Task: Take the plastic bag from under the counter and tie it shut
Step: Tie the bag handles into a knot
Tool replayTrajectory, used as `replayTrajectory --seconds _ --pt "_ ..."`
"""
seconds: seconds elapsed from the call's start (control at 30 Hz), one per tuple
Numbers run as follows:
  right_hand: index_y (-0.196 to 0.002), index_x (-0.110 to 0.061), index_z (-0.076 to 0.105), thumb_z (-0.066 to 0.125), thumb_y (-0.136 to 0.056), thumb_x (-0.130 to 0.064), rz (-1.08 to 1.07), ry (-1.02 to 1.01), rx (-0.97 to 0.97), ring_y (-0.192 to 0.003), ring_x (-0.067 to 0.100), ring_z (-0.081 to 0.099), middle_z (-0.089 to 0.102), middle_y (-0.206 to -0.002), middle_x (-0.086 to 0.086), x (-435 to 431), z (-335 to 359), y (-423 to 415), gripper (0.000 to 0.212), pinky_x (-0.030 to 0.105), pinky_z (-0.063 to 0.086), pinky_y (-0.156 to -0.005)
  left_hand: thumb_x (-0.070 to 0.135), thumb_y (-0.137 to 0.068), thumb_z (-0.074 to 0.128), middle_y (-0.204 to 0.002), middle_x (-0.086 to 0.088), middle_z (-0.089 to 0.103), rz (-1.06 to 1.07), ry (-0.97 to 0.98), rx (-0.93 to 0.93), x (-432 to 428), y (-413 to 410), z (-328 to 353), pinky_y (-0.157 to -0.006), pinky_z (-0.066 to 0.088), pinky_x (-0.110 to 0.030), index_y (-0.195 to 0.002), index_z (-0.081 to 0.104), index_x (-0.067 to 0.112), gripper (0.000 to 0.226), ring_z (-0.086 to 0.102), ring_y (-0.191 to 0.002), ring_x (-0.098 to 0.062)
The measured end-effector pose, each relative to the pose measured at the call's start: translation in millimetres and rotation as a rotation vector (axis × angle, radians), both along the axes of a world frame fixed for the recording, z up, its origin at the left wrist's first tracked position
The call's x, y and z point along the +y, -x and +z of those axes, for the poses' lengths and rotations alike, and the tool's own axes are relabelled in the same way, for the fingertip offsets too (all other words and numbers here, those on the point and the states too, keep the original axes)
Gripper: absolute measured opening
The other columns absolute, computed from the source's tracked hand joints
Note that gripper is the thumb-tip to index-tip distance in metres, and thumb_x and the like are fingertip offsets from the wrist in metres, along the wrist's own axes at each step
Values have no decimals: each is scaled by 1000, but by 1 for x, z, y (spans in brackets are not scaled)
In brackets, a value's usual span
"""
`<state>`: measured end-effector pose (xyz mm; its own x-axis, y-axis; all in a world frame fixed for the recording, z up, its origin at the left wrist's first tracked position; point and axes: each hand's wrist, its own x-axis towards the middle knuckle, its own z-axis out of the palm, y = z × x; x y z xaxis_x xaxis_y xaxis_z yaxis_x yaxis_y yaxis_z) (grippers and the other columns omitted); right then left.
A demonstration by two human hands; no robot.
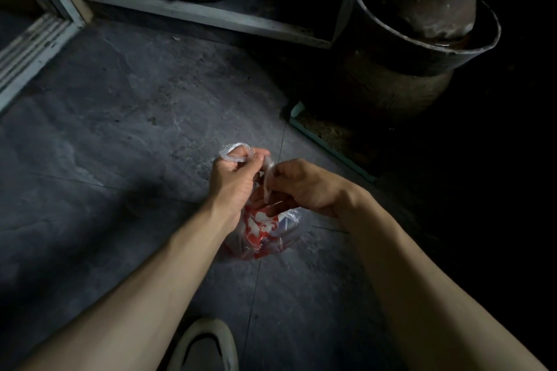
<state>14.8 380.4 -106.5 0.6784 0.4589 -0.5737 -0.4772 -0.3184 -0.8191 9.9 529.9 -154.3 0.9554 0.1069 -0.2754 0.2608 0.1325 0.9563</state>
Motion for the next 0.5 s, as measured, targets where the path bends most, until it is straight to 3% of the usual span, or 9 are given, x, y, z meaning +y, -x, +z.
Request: replayTrajectory --seconds 0.17,0.27,0.37,0.43,0.5 --pt "-94 -1 54 46 -104 -9 -33 -38 -26 -85 35 77 77 -89 22 0 -9 2 15 35 62 -65 6 -94 62 -81 6 78 -37 47 -22 -4 -2 7 -65 56 -19 -79 75 21 25 73 -76 -6" --pt "-97 -1 53 46 -104 -11 24 57 -75 -77 37 77 77 -84 23 -3 -12 -1 14 35 60 -55 4 -94 62 -77 6 77 -55 32 -36 -5 -1 9 -68 56 -19 -82 74 19 23 72 -76 -6" --pt "-93 -10 58 56 -100 -18 60 259 -242 -56 22 74 76 -67 8 -3 -14 -2 11 23 49 -41 5 -94 62 -79 6 78 -64 31 -42 -5 1 10 -70 57 -22 -80 74 20 23 73 -78 -7" --pt "-86 -16 60 64 -96 -23 36 391 -377 -47 10 69 71 -59 0 -2 -15 -2 13 20 47 -41 6 -93 63 -81 6 77 -59 21 -44 -4 1 9 -74 57 -24 -79 74 21 24 73 -81 -9" --pt "-81 -16 62 66 -95 -28 1 514 -505 -50 8 67 68 -65 -2 2 -18 -3 18 24 49 -47 7 -92 65 -81 6 77 -51 10 -46 -3 0 7 -75 57 -25 -78 75 22 22 72 -83 -9"
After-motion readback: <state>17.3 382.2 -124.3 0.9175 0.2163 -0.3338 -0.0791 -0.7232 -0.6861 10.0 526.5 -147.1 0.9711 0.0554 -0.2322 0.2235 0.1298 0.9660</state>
